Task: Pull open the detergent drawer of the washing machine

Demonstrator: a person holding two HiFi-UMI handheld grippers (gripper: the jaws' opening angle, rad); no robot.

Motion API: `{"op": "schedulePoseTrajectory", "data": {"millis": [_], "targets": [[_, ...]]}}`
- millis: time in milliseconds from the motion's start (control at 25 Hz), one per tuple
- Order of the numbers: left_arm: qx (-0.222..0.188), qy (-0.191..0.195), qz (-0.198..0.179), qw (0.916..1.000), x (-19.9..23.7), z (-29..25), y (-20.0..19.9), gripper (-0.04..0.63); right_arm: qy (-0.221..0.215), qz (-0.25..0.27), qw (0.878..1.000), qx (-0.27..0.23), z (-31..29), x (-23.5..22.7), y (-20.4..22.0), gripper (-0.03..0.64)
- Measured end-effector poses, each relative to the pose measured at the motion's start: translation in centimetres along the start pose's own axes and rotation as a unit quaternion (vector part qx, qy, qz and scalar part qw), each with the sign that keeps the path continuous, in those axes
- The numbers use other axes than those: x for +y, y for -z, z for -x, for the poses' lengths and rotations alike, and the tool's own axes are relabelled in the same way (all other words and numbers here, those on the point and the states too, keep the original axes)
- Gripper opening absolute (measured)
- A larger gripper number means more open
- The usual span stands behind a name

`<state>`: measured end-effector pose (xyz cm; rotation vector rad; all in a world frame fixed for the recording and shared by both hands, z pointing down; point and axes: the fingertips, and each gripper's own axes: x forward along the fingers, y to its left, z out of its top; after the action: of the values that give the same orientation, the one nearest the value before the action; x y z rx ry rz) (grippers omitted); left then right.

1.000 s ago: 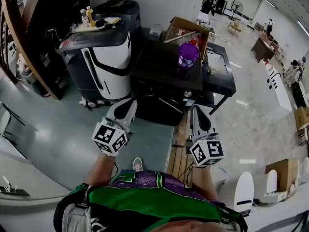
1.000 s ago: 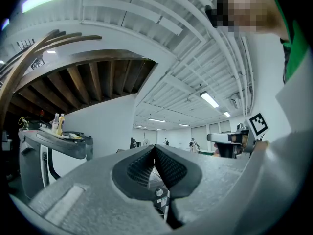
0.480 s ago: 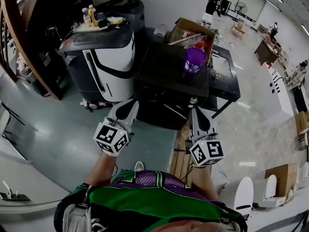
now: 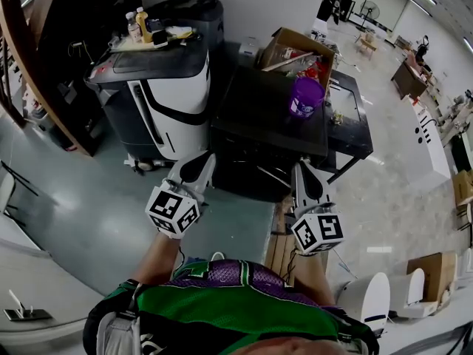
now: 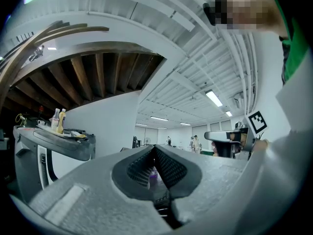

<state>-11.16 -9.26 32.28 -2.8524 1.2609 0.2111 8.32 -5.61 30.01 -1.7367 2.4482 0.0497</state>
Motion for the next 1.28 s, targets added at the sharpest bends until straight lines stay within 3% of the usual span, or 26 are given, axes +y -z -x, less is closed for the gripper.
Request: {"op": "schedulePoseTrajectory", "data": {"millis": [480, 1280], "targets": [[0.008, 0.011, 0.013, 0.9998, 3.2, -0.7, 1.1, 0.018, 0.003, 0.009, 1.000, 0.009, -2.8, 1.4, 0.8, 0.002], [-0.004, 0.016, 0.012, 0.9998, 3.0, -5.6, 0.5, 0.018, -0.023, 0.019, 0.999, -0.014, -5.7, -1.5, -0.8, 0.003]]}}
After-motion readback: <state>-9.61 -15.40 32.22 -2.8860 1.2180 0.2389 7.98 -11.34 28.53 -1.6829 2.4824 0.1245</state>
